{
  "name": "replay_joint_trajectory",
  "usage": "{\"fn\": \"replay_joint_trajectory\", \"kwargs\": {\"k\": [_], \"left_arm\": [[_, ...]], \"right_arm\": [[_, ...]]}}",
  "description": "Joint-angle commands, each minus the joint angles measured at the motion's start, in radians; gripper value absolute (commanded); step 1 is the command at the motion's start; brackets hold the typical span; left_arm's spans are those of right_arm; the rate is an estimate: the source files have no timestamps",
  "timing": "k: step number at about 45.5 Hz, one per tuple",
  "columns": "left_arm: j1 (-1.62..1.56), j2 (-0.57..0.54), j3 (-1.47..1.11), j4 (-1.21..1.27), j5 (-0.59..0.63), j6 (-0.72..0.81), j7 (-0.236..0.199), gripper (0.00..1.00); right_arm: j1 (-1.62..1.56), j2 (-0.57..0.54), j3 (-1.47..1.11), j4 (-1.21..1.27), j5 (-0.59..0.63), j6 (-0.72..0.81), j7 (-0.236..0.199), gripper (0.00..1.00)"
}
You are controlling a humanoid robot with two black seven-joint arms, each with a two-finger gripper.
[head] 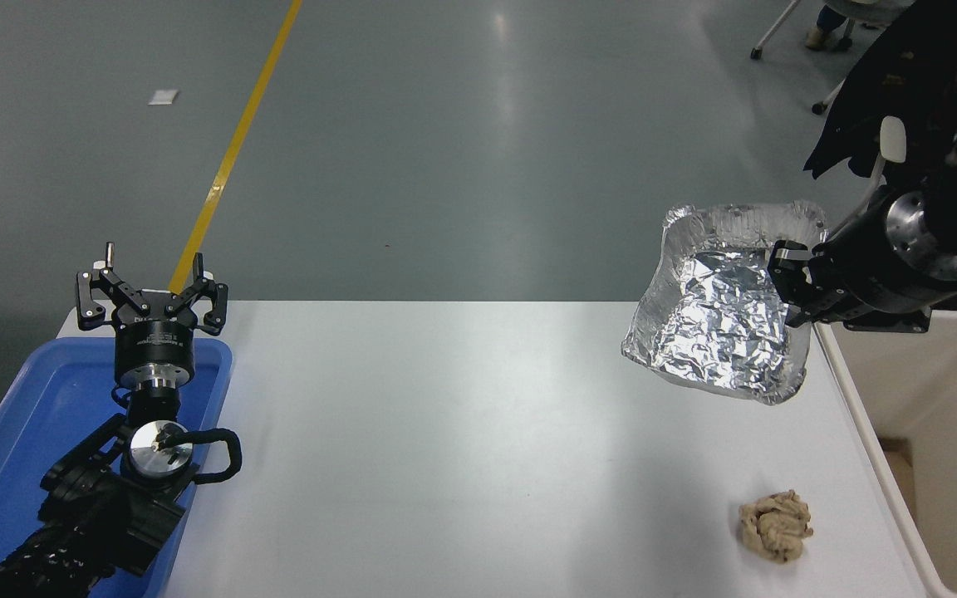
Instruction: Pick up foil plate and place in dustbin
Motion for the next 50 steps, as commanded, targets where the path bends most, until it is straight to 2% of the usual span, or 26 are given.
{"fn": "replay_joint_trajectory", "kwargs": {"k": [1, 5, 11, 22, 31, 43, 50], "left_arm": [[0.0, 0.0, 0.0, 0.0, 0.0, 0.0, -0.001, 0.99], [0.0, 0.0, 0.0, 0.0, -0.001, 0.0, -0.001, 0.99], [-0.001, 0.0, 0.001, 0.0, -0.003, 0.0, -0.001, 0.99], [-0.001, 0.0, 0.001, 0.0, -0.003, 0.0, -0.001, 0.99], [-0.001, 0.0, 0.001, 0.0, -0.003, 0.0, -0.003, 0.99], [-0.001, -0.001, 0.001, 0.0, -0.003, 0.0, -0.003, 0.99], [-0.003, 0.0, 0.001, 0.002, -0.003, 0.002, -0.003, 0.99]], "right_arm": [[0.038, -0.013, -0.093, -0.003, -0.086, 0.026, 0.002, 0.0], [0.014, -0.048, -0.156, -0.022, -0.162, 0.007, 0.004, 0.0], [-0.045, -0.168, -0.21, -0.074, -0.282, -0.017, 0.004, 0.0], [-0.27, -0.399, -0.219, -0.337, -0.555, -0.088, 0.002, 0.0], [-0.604, -0.517, -0.075, -0.618, -0.598, -0.183, 0.004, 0.0], [-1.149, -0.53, 0.306, -0.916, -0.6, -0.359, 0.002, 0.0], [-1.416, -0.444, 0.485, -1.082, -0.584, -0.425, 0.002, 0.0]]}}
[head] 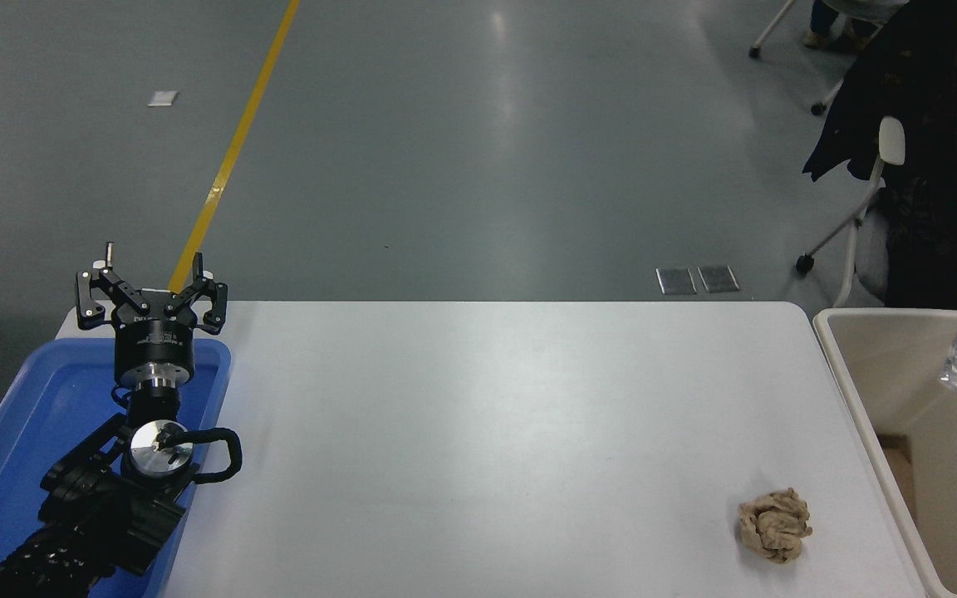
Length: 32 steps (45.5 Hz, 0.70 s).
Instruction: Pick up foil plate and place in dustbin
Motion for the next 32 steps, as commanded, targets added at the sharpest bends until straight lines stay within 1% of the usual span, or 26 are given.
{"fn": "replay_joint_trajectory", "kwargs": {"k": [1, 9, 14, 21, 32], "left_arm": [[-0.001, 0.0, 0.0, 0.0, 0.0, 0.001, 0.0, 0.99], [-0.001, 0.0, 0.0, 0.001, 0.0, 0.001, 0.0, 0.99], [-0.001, 0.0, 0.0, 0.001, 0.0, 0.001, 0.0, 0.99], [-0.001, 0.0, 0.0, 0.001, 0.0, 0.001, 0.0, 0.99], [-0.001, 0.0, 0.0, 0.001, 0.0, 0.001, 0.0, 0.99]], "right_arm": [[-0.457, 0.065, 0.307, -0.297, -0.004, -0.12, 0.0, 0.0], [-0.682, 0.2, 0.514, -0.521, -0.003, -0.128, -0.002, 0.0], [-0.752, 0.272, 0.57, -0.599, -0.003, -0.129, -0.002, 0.0], [-0.766, 0.305, 0.574, -0.607, -0.003, -0.142, -0.002, 0.0], [-0.773, 0.308, 0.573, -0.59, -0.003, -0.146, 0.0, 0.0]]}}
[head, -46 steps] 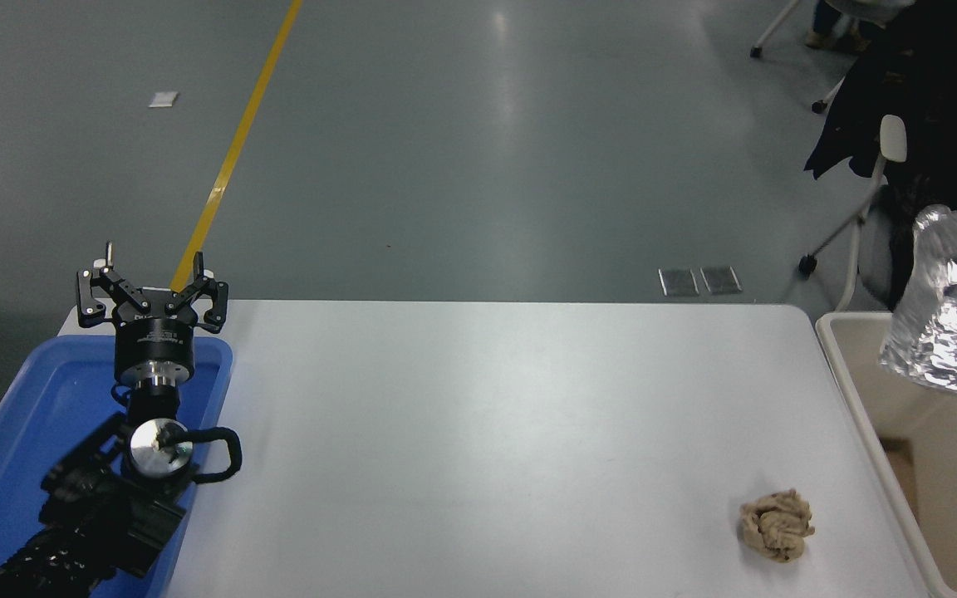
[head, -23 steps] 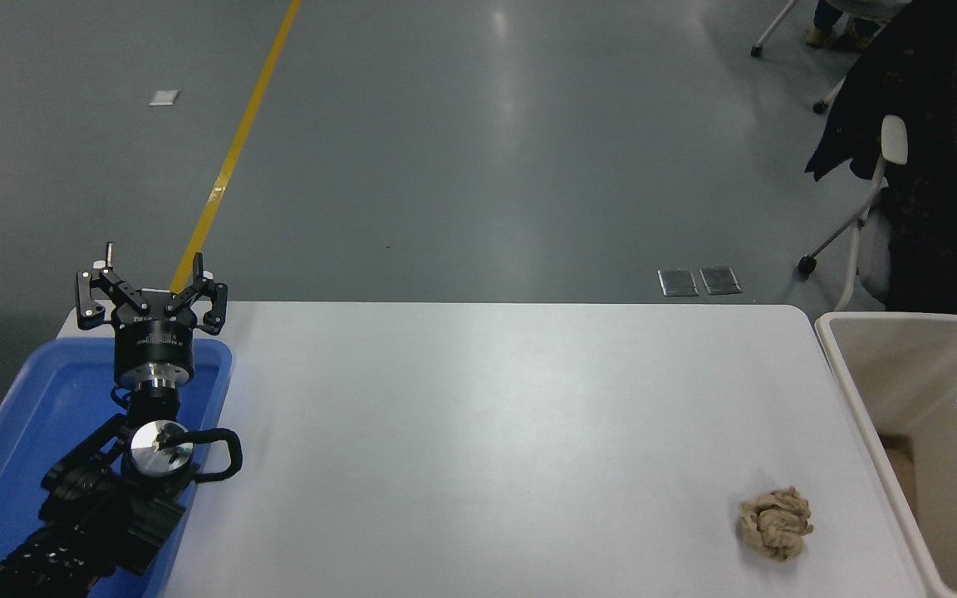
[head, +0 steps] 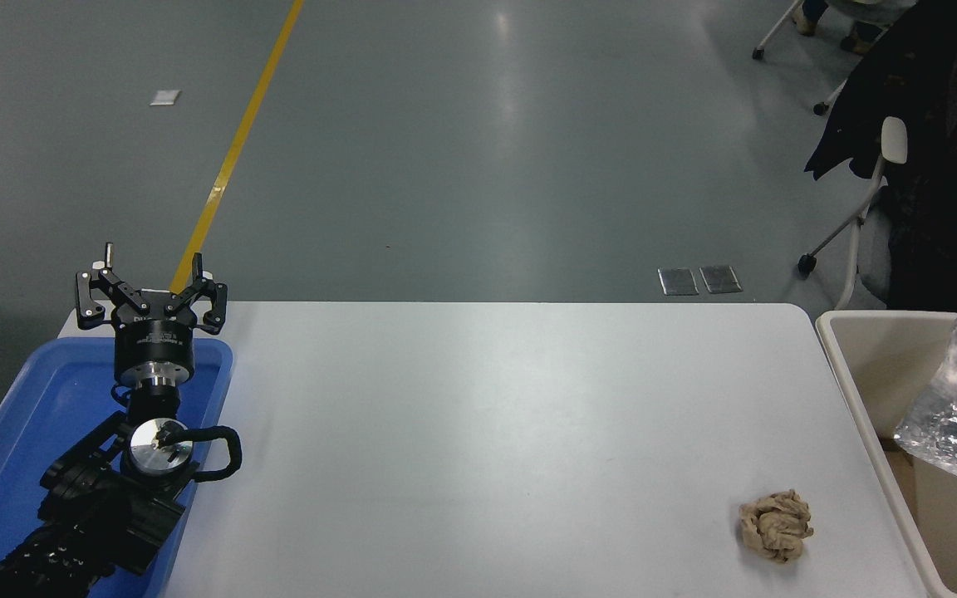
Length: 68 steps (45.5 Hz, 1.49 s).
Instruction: Pick up foil plate and place in dustbin
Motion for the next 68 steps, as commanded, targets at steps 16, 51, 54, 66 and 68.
{"fn": "replay_joint_trajectory", "kwargs": {"k": [16, 51, 54, 66, 68], "left_arm": [[-0.002, 0.0, 0.0, -0.001, 0.0, 0.0, 0.001, 0.99], [0.0, -0.002, 0.0, -0.001, 0.0, -0.002, 0.003, 0.99], [0.002, -0.002, 0.0, -0.001, 0.0, -0.002, 0.003, 0.99], [0.002, -0.002, 0.0, 0.0, 0.0, -0.001, 0.001, 0.99], [0.002, -0.002, 0.0, -0.001, 0.0, 0.0, 0.001, 0.99]], "right_arm": [[0.053, -0.029, 0.017, 0.126, -0.003, 0.018, 0.0, 1.0], [1.149, -0.014, -0.397, 1.154, 0.114, 0.44, 0.0, 1.0], [1.186, 0.032, -0.399, 1.194, 0.191, 0.46, 0.002, 1.0], [1.347, 0.179, -0.391, 1.274, 0.446, 0.524, 0.002, 1.0], [1.37, 0.192, -0.394, 1.28, 0.446, 0.524, 0.002, 1.0]]}}
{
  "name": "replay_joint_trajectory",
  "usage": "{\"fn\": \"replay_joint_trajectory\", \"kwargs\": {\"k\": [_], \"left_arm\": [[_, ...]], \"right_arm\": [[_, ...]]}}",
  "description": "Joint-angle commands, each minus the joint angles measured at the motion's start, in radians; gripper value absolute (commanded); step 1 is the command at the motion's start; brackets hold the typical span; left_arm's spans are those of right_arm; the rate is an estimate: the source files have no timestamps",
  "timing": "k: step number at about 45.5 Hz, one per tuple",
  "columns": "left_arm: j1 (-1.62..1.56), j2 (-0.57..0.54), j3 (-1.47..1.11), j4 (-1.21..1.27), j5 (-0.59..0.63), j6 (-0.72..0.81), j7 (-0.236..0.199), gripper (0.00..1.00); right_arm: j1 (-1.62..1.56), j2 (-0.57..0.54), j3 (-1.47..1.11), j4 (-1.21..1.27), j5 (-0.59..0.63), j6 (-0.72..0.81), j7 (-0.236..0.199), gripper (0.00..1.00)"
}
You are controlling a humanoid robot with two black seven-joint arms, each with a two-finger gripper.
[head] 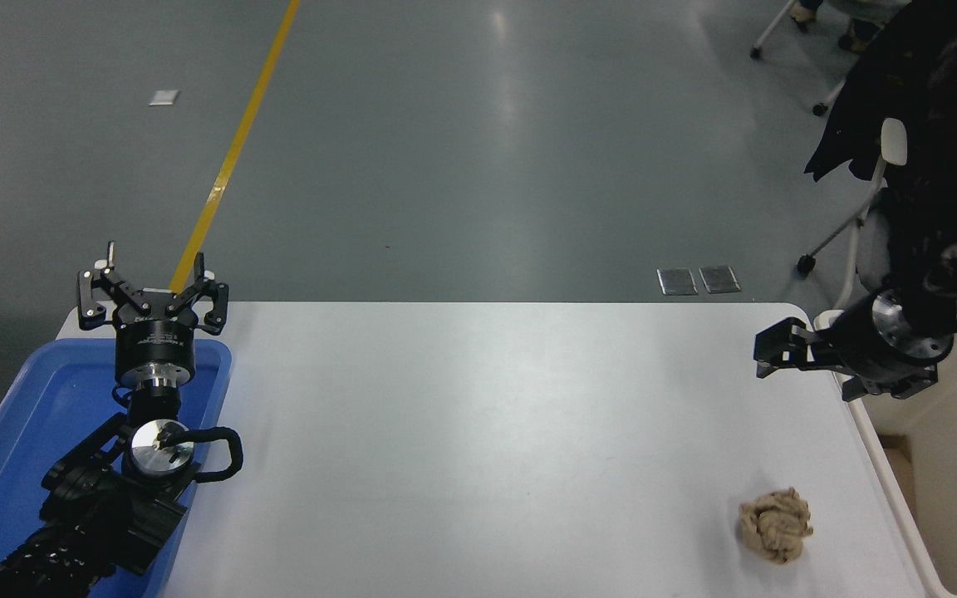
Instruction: Pick up foil plate and place in dustbin
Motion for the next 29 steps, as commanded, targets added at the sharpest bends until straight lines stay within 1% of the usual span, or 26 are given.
{"fn": "replay_joint_trajectory", "kwargs": {"k": [1, 16, 29], "left_arm": [[0.0, 0.0, 0.0, 0.001, 0.0, 0.0, -0.001, 0.99], [0.0, 0.0, 0.0, 0.001, -0.002, 0.001, -0.002, 0.99], [0.0, 0.0, 0.0, 0.001, -0.002, 0.001, -0.002, 0.99]], "right_arm": [[0.165, 0.112, -0.014, 0.092, 0.143, 0.061, 0.0, 1.0], [0.309, 0.118, -0.022, 0.194, 0.126, 0.078, 0.002, 1.0], [0.313, 0.12, -0.022, 0.198, 0.109, 0.078, 0.002, 1.0]]}}
